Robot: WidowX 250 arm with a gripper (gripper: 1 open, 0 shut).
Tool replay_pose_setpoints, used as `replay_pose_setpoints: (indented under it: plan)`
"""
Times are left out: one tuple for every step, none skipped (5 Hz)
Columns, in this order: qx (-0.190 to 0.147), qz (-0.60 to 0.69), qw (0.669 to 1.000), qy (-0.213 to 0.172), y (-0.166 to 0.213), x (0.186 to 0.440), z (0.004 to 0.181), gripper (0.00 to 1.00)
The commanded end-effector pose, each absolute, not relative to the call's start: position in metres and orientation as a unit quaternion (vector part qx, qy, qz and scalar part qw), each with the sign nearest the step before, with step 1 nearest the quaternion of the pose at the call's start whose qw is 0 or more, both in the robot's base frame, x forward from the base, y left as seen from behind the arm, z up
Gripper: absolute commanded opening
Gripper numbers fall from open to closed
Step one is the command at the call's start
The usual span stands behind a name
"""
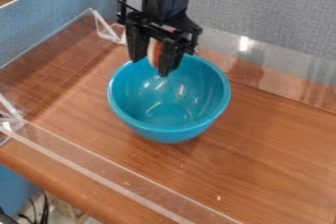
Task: Put the mushroom in the blue bowl
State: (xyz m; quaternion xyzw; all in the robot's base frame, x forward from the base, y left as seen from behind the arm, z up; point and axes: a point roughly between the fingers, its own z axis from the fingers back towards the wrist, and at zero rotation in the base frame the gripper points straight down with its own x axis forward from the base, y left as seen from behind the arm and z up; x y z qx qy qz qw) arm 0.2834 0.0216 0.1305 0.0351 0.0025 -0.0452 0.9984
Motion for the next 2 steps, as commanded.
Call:
replay_pose_setpoints:
  plan:
    - [0.033,-0.037,0.999,-0.016,0.0250,0.2846,0.1416,1.00]
    - [0.028,-0.036,0.999,-0.018,0.0235,0.2842,0.1425,1.00]
